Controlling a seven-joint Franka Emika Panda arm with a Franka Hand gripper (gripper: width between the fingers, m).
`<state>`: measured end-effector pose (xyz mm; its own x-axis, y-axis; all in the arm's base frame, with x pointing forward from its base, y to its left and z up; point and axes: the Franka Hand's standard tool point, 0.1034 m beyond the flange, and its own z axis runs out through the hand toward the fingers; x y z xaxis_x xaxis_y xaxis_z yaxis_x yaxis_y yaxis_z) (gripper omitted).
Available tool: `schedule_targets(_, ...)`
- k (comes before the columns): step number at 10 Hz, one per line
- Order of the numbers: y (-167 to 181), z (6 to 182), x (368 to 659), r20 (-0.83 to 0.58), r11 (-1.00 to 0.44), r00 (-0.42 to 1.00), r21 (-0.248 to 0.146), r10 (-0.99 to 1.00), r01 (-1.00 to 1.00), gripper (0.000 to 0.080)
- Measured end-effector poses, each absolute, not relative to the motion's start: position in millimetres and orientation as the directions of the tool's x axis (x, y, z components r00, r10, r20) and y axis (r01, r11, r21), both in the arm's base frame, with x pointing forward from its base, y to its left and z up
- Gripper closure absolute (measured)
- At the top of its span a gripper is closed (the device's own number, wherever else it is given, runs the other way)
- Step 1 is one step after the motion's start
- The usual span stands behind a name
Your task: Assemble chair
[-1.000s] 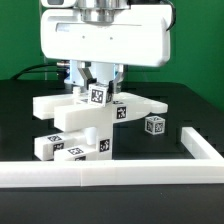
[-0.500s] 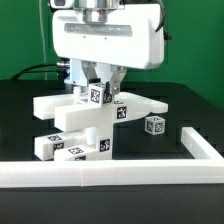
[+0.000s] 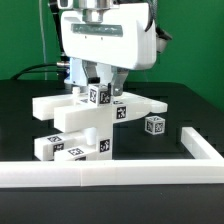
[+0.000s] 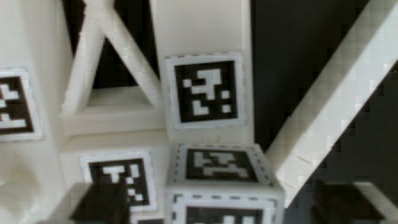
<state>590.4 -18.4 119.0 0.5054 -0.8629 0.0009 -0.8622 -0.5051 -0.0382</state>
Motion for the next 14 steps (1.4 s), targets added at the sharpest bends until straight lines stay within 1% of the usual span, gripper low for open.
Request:
schedule_targets(1, -18.3, 119.0, 590.4, 0.002, -0.538, 0.538, -0.038, -0.843, -0.842, 0.0192)
schedule_targets(2, -18.2, 118.9, 591.6, 0.016, -0.609, 0.609, -0.042, -0.793, -0.792, 0.0162)
schedule_targets(4, -22.2, 118.5, 592.5, 0.035, -0.773, 0.772, -0.046, -0.634, -0.633, 0.0153)
schedule_targets(8, -22.7, 118.7, 592.4, 0.047, -0.919, 0.917, -0.030, -0.395, -0.394, 0.0151)
schedule_targets(9, -23.5, 119.6, 591.4, 0.052, -0.972, 0.971, -0.019, -0.235, -0.234, 0.0151)
schedule_targets(12, -24.4, 119.4, 589.8, 0.055, -0.996, 0.995, -0.002, 0.088, 0.088, 0.0151)
schedule_targets(13, -24.4, 118.7, 589.3, 0.054, -0.991, 0.990, 0.001, 0.132, 0.132, 0.0151)
schedule_targets(14, -25.0, 118.7, 589.3, 0.052, -0.974, 0.973, 0.011, 0.225, 0.225, 0.0151)
